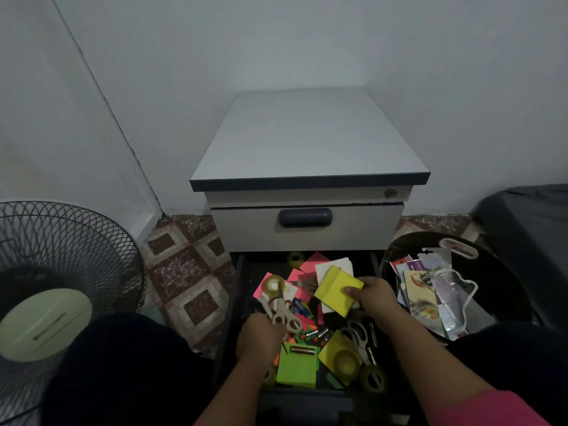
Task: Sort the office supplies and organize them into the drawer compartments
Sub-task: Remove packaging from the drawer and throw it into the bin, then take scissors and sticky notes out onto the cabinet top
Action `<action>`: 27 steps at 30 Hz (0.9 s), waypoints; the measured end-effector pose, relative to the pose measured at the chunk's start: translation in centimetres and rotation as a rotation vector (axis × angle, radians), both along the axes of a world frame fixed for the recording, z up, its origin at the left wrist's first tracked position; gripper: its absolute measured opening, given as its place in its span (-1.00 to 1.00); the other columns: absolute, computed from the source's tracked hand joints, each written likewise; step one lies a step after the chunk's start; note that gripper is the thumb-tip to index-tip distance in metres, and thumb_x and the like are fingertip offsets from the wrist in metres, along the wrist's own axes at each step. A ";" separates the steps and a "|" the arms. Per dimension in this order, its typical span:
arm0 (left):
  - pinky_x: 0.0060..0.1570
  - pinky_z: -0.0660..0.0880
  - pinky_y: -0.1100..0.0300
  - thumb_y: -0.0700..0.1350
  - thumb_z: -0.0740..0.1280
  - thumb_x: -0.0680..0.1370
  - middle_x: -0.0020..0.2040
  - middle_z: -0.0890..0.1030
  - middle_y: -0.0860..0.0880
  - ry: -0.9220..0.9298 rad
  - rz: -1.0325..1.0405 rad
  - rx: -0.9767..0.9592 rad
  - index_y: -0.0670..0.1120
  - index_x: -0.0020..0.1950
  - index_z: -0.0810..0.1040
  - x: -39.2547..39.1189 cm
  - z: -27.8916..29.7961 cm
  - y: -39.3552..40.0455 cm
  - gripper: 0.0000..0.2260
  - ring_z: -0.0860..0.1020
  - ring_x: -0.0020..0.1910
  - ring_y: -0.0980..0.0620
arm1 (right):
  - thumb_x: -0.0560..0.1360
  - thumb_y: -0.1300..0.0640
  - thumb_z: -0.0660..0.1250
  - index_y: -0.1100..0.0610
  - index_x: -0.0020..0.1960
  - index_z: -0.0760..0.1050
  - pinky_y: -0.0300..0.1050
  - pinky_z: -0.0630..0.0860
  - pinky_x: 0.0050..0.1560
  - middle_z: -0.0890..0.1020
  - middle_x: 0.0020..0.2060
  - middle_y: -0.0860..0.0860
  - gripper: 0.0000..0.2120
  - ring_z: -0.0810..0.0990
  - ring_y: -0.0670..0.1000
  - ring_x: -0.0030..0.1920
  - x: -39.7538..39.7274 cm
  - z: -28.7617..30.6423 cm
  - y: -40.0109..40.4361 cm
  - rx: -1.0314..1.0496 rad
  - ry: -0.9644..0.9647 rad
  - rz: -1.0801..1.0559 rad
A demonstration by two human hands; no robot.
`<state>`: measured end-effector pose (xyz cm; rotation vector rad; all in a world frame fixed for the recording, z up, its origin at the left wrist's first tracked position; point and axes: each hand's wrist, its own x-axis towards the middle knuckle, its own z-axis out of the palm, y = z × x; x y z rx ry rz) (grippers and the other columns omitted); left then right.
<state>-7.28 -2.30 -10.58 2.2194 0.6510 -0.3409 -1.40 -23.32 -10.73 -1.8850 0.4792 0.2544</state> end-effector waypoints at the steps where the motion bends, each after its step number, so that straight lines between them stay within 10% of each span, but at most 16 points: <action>1: -0.46 0.22 0.23 -0.14 0.35 0.50 -0.44 0.39 -0.01 -0.022 -0.004 -0.019 -0.09 -0.39 0.34 -0.1 0.5 0.0 -0.70 0.37 -0.45 0.05 | 0.48 0.23 0.41 0.32 0.20 0.51 0.28 0.53 0.08 0.60 -0.08 0.14 -0.67 0.59 0.21 0.03 -0.4 0.4 0.0 0.018 -0.014 -0.007; 18: -0.31 0.45 0.00 -0.11 0.36 0.48 -0.39 0.56 -0.15 -0.656 -0.183 -0.065 -0.22 -0.26 0.55 3.6 17.1 1.4 -0.80 0.47 -0.41 -0.04 | 0.49 0.30 0.37 0.07 -0.01 0.57 -0.20 0.63 -0.20 0.69 -0.21 -0.01 -0.84 0.66 -0.08 -0.24 -0.6 17.0 1.2 0.286 -0.633 -0.143; 27: -0.27 0.48 0.06 -0.20 0.31 0.44 -0.31 0.62 -0.23 -0.599 -0.318 0.012 -0.14 -0.44 0.40 16.6 21.7 1.1 -0.74 0.58 -0.32 -0.14 | 0.52 0.11 0.35 0.22 0.02 0.53 -0.19 0.25 -0.36 0.56 -0.16 0.10 -0.82 0.49 0.10 -0.11 11.0 20.6 1.8 -0.272 -0.584 -0.112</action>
